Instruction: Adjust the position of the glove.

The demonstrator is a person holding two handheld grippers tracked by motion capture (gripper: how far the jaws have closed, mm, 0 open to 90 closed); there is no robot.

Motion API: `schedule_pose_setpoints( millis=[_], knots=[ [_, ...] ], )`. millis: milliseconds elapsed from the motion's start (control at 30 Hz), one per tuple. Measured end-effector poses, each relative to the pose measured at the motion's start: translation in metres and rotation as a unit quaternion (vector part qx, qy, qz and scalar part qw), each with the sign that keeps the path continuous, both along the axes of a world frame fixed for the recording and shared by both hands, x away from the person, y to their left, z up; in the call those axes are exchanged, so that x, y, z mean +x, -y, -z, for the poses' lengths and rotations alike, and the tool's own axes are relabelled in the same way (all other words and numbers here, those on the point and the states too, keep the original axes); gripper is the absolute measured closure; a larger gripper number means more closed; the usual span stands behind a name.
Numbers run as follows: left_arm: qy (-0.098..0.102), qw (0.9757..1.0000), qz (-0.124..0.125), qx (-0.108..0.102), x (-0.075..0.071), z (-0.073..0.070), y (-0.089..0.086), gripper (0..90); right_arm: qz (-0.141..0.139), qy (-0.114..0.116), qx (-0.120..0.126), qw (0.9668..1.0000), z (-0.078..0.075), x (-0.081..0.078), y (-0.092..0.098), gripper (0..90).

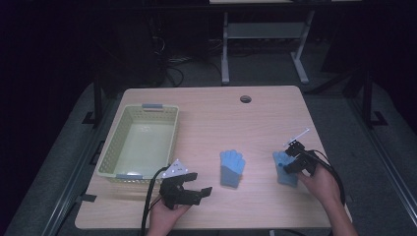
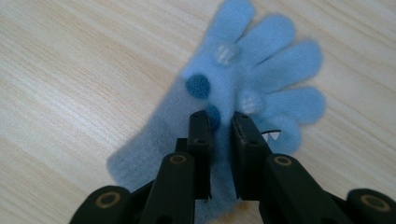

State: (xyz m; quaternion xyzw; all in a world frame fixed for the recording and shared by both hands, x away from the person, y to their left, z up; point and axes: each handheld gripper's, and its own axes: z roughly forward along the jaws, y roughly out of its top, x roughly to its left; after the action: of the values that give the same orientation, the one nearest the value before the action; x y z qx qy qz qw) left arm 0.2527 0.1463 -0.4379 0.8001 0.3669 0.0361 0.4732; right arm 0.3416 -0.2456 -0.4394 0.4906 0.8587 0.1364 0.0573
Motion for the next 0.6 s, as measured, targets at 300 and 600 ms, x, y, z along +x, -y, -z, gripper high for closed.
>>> schedule_pose_setpoints(
  millis=[300, 600],
  knots=[
    [0.000, 1.0000, 0.000, -0.006, -0.001, -0.001, 0.000, 21.4, -0.003, 0.019, 0.019, 0.9996, -0.011, -0.006, 0.000, 81.4],
    [0.003, 0.9999, -0.004, -0.011, -0.002, -0.003, -0.001, 21.6, -0.013, 0.036, 0.033, 0.9987, -0.034, -0.012, -0.010, 81.4]
  ],
)
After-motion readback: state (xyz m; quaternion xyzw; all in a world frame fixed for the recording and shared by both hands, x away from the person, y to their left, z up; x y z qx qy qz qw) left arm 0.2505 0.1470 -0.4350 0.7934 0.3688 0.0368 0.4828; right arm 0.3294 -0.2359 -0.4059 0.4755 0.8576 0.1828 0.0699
